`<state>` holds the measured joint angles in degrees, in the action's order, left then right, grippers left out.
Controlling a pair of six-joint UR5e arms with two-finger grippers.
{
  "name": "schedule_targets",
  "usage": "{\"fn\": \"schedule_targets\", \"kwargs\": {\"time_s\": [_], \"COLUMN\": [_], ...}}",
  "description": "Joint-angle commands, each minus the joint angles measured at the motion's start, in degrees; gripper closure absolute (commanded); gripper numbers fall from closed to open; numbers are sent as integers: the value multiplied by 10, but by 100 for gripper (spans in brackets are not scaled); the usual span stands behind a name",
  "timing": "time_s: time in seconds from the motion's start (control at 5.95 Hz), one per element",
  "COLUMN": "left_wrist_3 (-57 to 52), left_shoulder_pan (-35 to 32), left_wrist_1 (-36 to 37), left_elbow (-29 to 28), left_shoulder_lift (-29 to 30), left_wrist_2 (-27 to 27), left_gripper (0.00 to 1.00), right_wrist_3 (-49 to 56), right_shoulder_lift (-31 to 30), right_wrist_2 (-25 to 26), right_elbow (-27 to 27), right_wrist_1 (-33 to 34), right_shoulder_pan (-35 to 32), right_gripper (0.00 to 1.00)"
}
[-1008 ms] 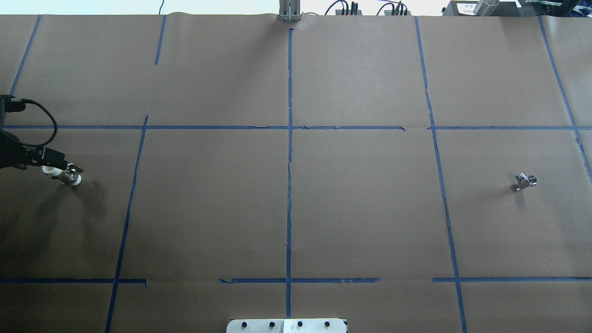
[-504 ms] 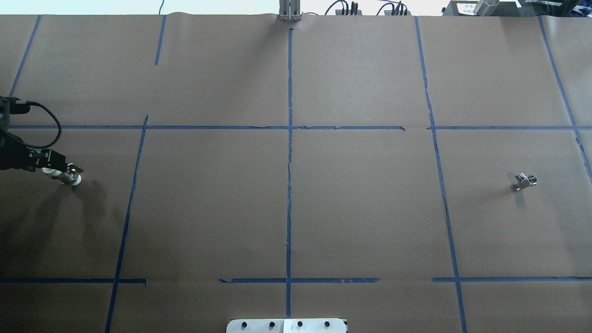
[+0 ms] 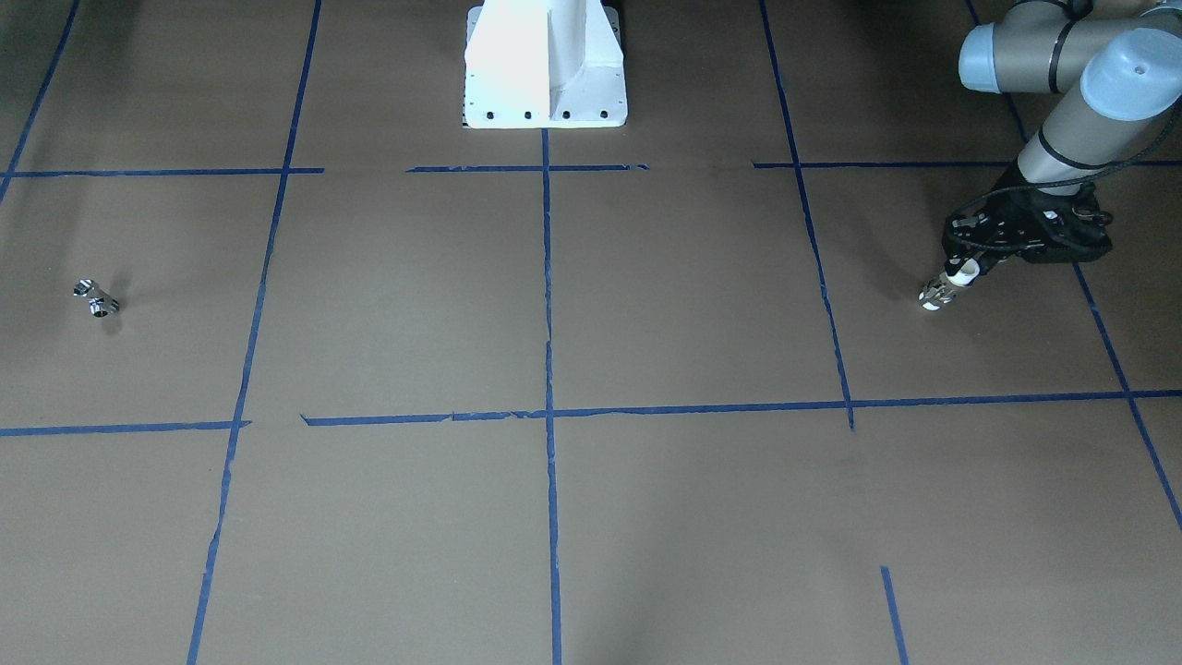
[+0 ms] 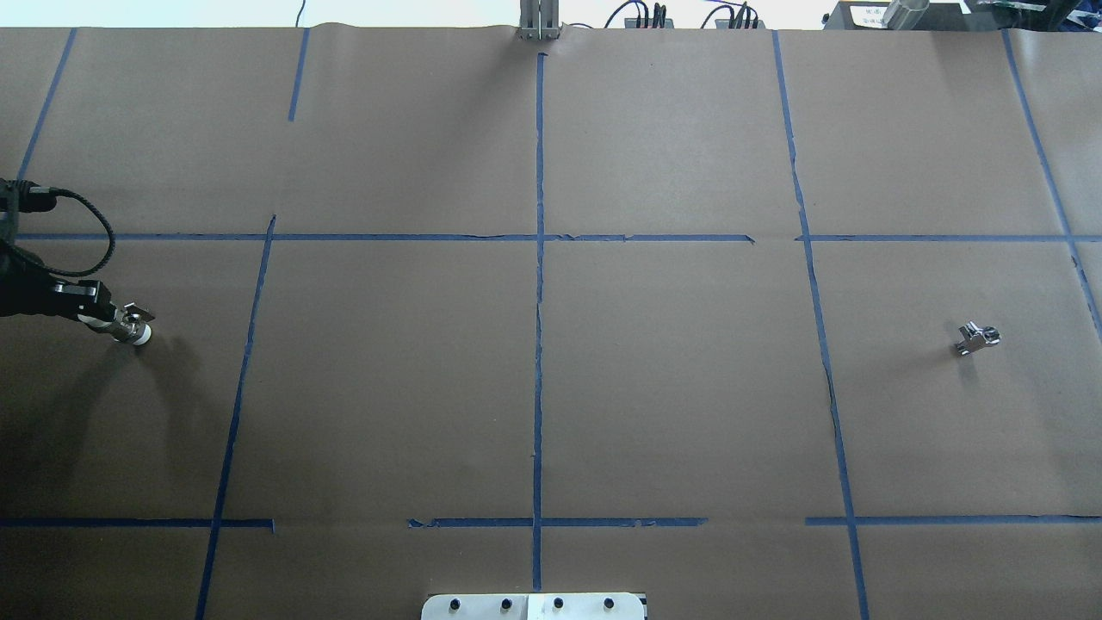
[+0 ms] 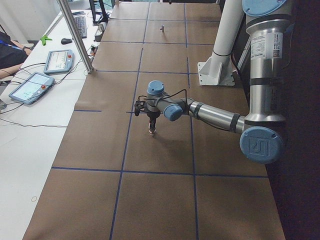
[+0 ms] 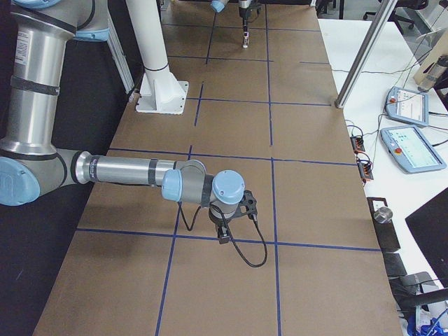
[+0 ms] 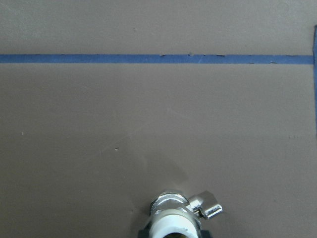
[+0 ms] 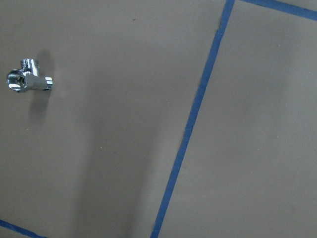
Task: Assemble PPR valve and pipe with both arms
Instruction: 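Lower the left gripper onto the white PPR valve and grasp it, then carry the white valve with the left gripper to the table center, set upright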
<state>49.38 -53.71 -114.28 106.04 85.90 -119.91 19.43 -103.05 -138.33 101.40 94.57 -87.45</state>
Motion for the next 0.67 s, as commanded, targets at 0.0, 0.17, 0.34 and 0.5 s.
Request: {"fn": "schedule_targets", "kwargs": {"time_s": [0.0,0.17,0.34,0.5], "left_wrist_3": [10,77,167,269], "left_shoulder_pan": [-1,0,29,71], "left_wrist_1": [39,128,212,274], "left_elbow": [34,65,73,72], "left_shoulder_lift": [12,62,144,218], "left_wrist_2": [-2,4,17,17], "left_gripper": [100,100,100,100], "right_wrist_3": [0,0,0,0], "right_shoulder_lift": [0,0,0,0], "right_wrist_2": [0,-1,-1,-1], "right_elbow": [0,1,1,0], "right_wrist_1": [0,0,0,0], "right_shoulder_pan": [0,0,0,0], "right_gripper": [0,0,0,0]}}
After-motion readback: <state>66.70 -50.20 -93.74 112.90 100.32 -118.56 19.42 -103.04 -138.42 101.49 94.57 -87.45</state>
